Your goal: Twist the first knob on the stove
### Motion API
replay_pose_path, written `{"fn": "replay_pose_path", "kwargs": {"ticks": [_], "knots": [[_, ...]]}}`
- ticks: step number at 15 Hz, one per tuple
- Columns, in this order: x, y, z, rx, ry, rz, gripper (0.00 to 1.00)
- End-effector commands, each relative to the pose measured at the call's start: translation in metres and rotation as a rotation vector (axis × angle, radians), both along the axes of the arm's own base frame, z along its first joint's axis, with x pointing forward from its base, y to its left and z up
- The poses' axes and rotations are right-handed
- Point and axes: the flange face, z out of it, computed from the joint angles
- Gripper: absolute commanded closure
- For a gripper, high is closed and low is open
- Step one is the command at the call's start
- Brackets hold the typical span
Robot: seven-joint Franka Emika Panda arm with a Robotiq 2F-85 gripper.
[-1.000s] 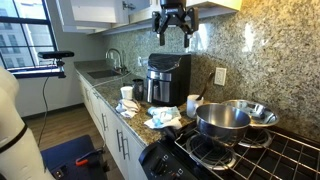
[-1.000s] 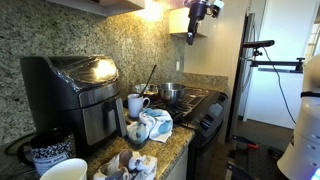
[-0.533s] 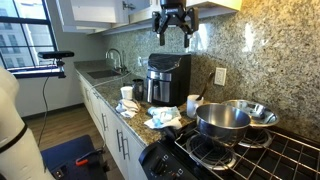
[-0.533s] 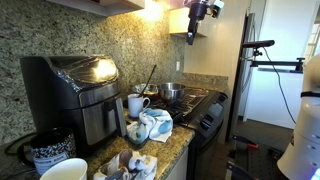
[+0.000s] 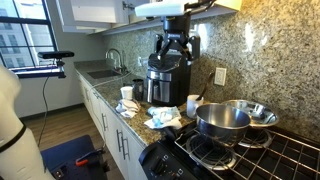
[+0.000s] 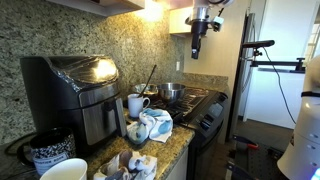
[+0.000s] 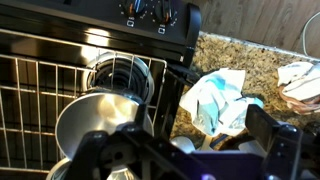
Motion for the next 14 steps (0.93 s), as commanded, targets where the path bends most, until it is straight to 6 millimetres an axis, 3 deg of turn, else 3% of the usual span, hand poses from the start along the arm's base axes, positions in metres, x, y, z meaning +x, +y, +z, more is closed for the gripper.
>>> {"fn": "replay_pose_path", "kwargs": {"ticks": [1, 6, 10, 12, 13, 14], "knots": [[-0.006, -0.016, -0.043, -0.016, 0.051, -0.024, 0.00], [-0.023, -0.029, -0.103, -0.030, 0.157, -0.018, 0.00], [-0.040, -0.030, -0.139, -0.011, 0.196, -0.008, 0.00], [-0.049, -0.028, -0.153, 0.006, 0.199, 0.009, 0.00], [-0.054, -0.027, -0.150, 0.012, 0.220, 0.022, 0.00], [-0.044, -0.026, -0.150, 0.003, 0.227, -0.003, 0.00]]}}
